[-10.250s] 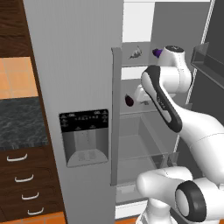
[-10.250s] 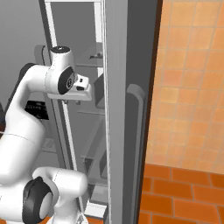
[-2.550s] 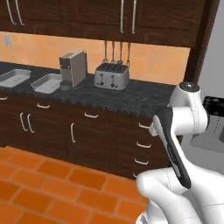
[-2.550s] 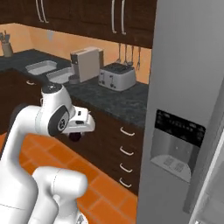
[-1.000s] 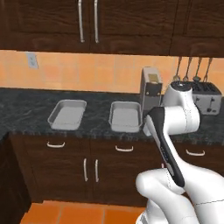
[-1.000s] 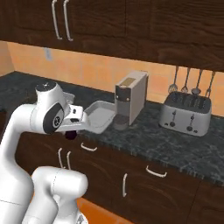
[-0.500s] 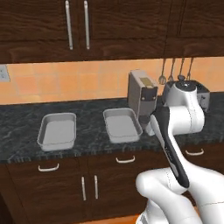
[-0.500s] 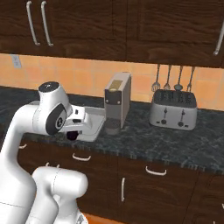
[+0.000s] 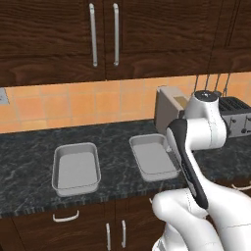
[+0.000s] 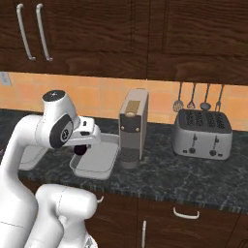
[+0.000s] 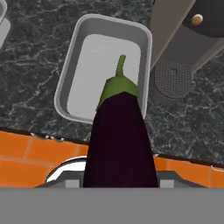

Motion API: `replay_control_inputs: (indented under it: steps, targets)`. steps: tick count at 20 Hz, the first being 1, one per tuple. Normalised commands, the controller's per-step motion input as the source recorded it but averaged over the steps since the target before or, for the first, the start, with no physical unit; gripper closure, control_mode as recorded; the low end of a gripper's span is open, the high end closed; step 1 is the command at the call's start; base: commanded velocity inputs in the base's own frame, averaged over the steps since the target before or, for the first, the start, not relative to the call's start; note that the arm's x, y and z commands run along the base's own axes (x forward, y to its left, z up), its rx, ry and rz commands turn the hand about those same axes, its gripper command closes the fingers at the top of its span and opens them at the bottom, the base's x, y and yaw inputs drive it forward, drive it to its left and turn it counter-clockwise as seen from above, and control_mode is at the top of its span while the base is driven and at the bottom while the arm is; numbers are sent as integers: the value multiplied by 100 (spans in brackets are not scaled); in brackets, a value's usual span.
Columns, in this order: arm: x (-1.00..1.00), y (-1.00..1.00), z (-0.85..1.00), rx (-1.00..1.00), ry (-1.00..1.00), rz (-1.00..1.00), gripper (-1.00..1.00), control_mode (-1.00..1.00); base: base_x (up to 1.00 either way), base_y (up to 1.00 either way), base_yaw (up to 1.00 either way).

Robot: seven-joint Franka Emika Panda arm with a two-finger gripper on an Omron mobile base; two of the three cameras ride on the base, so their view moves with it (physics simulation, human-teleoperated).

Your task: Place one eggplant and one fish in each tupperware on the nearby counter, to pack two identical lunches.

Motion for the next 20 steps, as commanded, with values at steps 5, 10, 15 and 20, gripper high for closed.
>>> replay_control_inputs:
  steps: [5, 10, 15, 20]
  targets:
    - [82, 24, -26, 1, 0, 0, 100, -100, 0, 0, 0]
    - [100, 39, -57, 0, 28, 0, 100, -100, 0, 0, 0]
    - [80, 1, -2, -3, 55, 0, 100, -100, 0, 0, 0]
    - [35, -19, -63, 0, 4, -1, 100, -100, 0, 0, 0]
